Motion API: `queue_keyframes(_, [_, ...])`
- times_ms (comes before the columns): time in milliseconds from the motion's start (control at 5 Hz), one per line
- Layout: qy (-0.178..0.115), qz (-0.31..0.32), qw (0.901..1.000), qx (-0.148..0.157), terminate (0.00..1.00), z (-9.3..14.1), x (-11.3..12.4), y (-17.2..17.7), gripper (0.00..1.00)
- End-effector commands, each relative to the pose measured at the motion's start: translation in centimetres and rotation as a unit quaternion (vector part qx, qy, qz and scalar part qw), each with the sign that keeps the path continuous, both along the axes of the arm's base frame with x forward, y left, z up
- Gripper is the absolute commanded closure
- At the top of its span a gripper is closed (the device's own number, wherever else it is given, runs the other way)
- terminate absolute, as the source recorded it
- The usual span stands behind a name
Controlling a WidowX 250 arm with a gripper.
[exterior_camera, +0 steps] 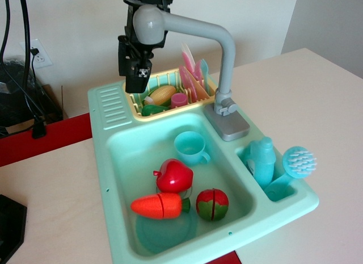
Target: Turn faucet front to right
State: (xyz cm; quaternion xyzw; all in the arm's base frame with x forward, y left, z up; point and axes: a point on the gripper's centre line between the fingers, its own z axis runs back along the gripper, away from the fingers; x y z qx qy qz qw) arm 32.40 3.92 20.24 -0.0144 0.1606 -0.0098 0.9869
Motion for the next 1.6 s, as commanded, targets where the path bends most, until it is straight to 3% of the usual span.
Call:
queue_keyframes(0, [-0.028, -0.074, 0.9968, 0.011, 0.0, 2.5, -0.3, -4.3, 0.0])
queue_keyframes(200, [-0.017, -0.135, 0.9906, 0.008, 0.0, 2.1, -1.3, -8.7, 0.0])
queue_keyframes(400, [-0.01, -0.165, 0.9861, 0.016, 0.0, 1.8, -1.9, -8.9, 0.0])
queue_keyframes(600, [-0.019, -0.111, 0.9928, 0.042, 0.0, 2.1, -2.1, -7.4, 0.0])
queue_keyframes(800, [-0.033, -0.018, 0.9963, 0.077, 0.0, 2.6, -2.4, -2.7, 0.0])
queue_keyframes(1000, [-0.047, 0.039, 0.9953, 0.076, 0.0, 3.3, -3.1, 1.6, 0.0])
queue_keyframes(1400, [-0.077, -0.009, 0.997, 0.001, 0.0, 5.1, -4.8, -1.8, 0.0])
